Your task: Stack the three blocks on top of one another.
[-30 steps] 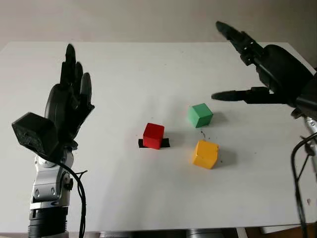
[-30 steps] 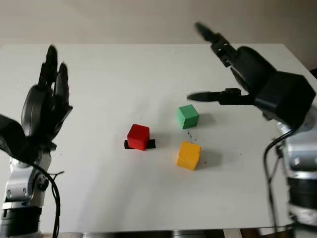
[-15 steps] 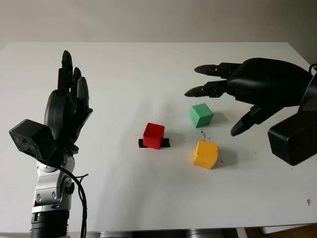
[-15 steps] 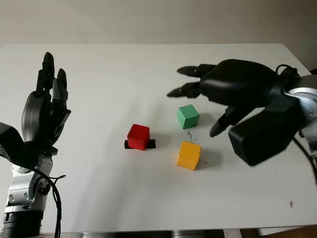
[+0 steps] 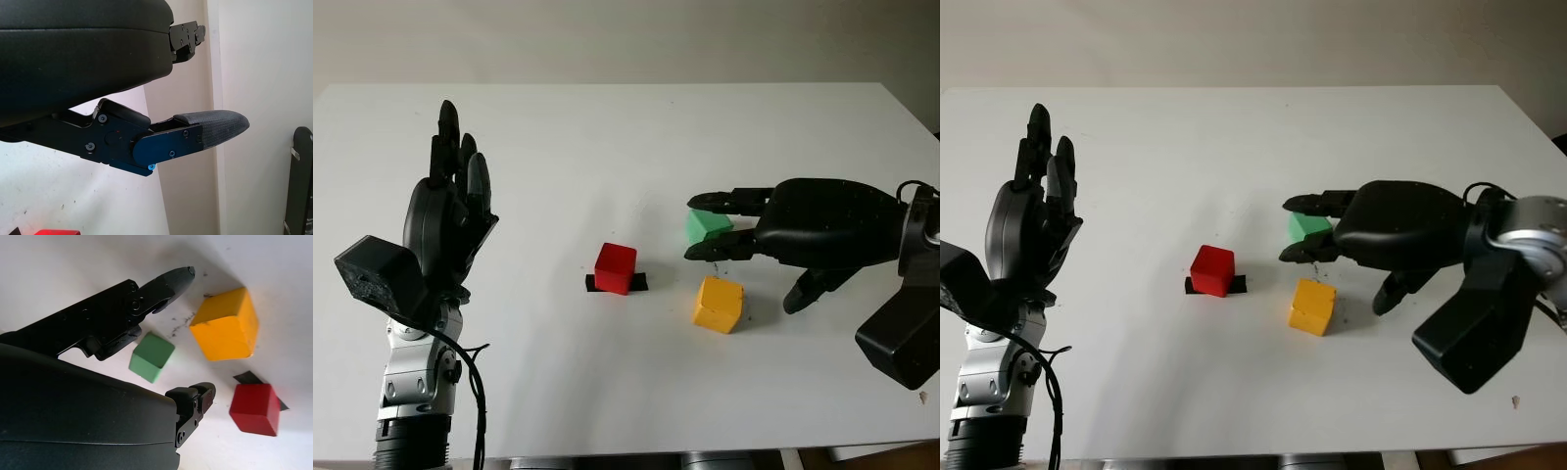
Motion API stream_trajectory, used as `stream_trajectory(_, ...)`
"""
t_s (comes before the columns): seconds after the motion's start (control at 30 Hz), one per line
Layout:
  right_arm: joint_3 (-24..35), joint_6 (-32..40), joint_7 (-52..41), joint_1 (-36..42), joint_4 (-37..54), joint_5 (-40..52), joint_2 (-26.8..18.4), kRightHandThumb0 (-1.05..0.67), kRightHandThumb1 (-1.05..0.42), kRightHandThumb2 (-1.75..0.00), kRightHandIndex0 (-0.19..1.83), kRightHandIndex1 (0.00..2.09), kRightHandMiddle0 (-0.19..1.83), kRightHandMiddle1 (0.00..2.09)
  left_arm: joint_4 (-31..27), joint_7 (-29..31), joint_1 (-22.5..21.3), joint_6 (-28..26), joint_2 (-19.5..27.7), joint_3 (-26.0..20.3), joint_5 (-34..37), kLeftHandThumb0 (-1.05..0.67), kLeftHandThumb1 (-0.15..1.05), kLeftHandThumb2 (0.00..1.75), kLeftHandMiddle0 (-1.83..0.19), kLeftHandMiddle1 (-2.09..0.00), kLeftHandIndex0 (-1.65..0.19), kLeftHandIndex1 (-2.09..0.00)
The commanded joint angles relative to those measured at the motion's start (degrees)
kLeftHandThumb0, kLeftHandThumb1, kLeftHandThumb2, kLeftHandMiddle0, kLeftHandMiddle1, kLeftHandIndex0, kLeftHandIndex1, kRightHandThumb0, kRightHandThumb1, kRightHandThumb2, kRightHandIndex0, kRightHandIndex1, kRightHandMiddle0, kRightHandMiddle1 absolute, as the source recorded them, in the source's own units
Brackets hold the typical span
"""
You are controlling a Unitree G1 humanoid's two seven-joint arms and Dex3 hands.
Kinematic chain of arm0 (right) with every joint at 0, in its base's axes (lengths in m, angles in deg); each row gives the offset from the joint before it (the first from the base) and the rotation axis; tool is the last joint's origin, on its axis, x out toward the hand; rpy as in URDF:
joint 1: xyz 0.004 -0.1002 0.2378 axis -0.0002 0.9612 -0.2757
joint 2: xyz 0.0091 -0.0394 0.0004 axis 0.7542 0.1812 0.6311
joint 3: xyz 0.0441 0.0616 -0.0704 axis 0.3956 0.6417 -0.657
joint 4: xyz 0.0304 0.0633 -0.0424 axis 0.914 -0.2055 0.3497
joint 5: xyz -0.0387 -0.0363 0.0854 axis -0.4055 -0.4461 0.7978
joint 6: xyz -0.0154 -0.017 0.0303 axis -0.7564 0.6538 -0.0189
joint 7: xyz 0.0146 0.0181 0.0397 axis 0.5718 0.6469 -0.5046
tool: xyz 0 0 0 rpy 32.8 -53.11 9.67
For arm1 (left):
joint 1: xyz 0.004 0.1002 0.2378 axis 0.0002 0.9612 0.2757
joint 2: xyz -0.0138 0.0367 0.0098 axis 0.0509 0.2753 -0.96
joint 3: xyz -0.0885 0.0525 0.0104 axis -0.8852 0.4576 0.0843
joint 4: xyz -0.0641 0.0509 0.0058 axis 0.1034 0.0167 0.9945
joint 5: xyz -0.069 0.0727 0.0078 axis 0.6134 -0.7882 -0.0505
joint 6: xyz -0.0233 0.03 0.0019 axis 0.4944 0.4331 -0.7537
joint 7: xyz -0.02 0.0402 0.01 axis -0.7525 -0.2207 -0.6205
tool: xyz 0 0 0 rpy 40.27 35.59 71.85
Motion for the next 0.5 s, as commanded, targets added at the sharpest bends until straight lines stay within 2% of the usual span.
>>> stream_trajectory(0.0,-0.3,-1.0,1.0,1.1,0.6,0.7,0.4,-0.55,-0.82,-0.06,-0.01,0.05,0.37,0.08,-0.6,0.2,-0.5,-0.2,0.5,0.3,0.0,-0.73,1.05,0.63,0.14,-0.05,0.15,-0.06)
stream_trajectory(0.2,0.1,-7.1,10.3,4.0,-4.2,-2.6,3.7,-0.49,-0.83,-0.06,0.01,0.06,0.40,0.09,-0.9,0.5,-0.4,-0.9,0.6,0.6,0.1,-0.73,1.05,0.63,0.14,-0.05,0.15,-0.06)
stream_trajectory(0.47,-0.3,-8.0,15.1,4.7,-5.5,-5.1,5.7,-0.49,-0.85,-0.06,0.05,0.07,0.46,0.12,-1.2,0.2,-0.4,-1.4,0.5,0.8,-0.1,-0.73,1.05,0.60,0.14,-0.06,0.14,-0.06)
